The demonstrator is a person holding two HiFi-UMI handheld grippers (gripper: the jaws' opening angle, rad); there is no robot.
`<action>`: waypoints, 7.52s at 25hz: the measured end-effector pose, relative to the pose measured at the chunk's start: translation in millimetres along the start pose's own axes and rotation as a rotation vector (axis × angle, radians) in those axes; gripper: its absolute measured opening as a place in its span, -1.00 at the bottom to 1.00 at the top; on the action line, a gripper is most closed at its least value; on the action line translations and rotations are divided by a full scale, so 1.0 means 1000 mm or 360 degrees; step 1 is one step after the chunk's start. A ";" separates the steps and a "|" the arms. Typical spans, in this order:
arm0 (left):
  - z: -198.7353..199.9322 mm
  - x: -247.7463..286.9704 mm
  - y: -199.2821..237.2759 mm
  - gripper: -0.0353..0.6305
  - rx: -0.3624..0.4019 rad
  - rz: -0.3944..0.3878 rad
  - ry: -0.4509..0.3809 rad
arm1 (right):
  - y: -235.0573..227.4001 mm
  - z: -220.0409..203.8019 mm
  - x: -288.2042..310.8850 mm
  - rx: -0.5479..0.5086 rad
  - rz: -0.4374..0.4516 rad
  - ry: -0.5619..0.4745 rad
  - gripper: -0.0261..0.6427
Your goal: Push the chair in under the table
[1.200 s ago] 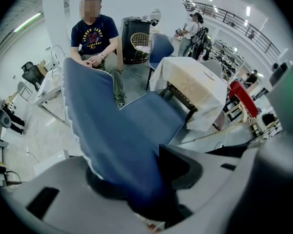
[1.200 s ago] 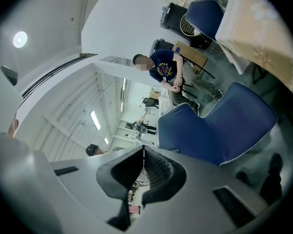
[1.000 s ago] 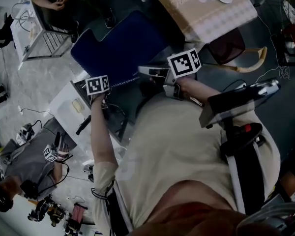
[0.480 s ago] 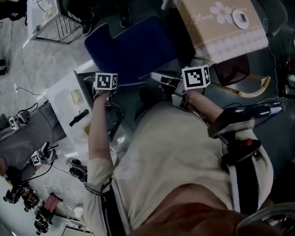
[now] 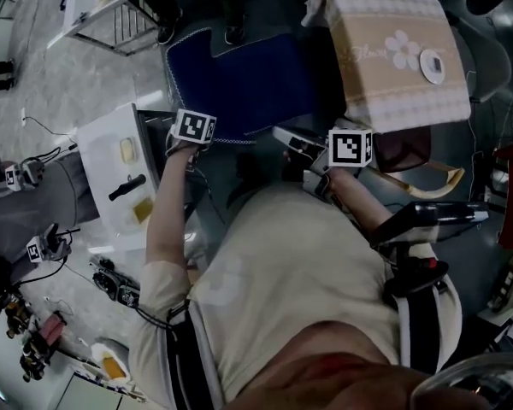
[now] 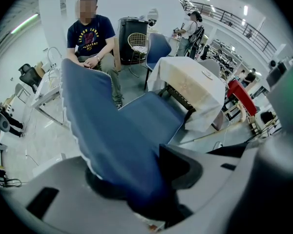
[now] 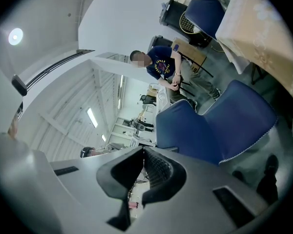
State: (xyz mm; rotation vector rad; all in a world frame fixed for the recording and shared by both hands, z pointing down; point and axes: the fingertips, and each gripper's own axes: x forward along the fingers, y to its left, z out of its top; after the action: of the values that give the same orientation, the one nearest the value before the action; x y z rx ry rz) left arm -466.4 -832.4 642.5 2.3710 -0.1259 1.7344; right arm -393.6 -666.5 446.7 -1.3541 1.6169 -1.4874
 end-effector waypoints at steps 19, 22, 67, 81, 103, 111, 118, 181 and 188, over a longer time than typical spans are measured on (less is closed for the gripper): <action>0.001 -0.002 -0.005 -0.34 0.0010 -0.0015 0.0006 | 0.000 -0.003 0.001 -0.0053 -0.0031 -0.0015 -0.89; 0.003 -0.004 -0.001 -0.34 -0.0004 -0.0004 -0.0008 | -0.003 0.002 0.001 -0.0040 -0.0033 -0.0016 -0.89; 0.019 0.011 -0.006 -0.31 0.0075 -0.0092 -0.0037 | -0.023 -0.002 -0.015 0.0069 -0.0110 -0.0105 -0.89; 0.018 0.004 -0.010 -0.32 0.0014 -0.0049 -0.0035 | -0.023 -0.019 -0.024 0.0075 -0.0137 -0.0087 -0.89; 0.029 0.008 -0.023 -0.29 0.0127 -0.0104 -0.0070 | -0.030 -0.020 -0.038 0.0089 -0.0185 -0.0113 -0.89; 0.042 0.015 -0.033 -0.29 0.0160 -0.0134 -0.0086 | -0.033 -0.014 -0.042 0.0072 -0.0226 -0.0146 -0.89; 0.039 0.015 -0.034 -0.28 0.0185 -0.0137 -0.0075 | -0.036 -0.015 -0.045 0.0092 -0.0236 -0.0160 -0.89; 0.076 0.025 -0.066 -0.24 0.0267 -0.0190 -0.0059 | -0.050 -0.041 -0.077 0.0191 -0.0398 -0.0316 -0.89; 0.075 0.025 -0.063 -0.24 0.0262 -0.0185 -0.0051 | -0.057 -0.041 -0.086 0.0224 -0.0432 -0.0358 -0.89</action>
State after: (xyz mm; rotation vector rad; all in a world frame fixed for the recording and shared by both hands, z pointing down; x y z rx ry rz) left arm -376.6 -785.4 637.7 2.4660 0.1533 1.7138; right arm -384.2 -564.7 491.1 -1.6430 1.2040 -1.5049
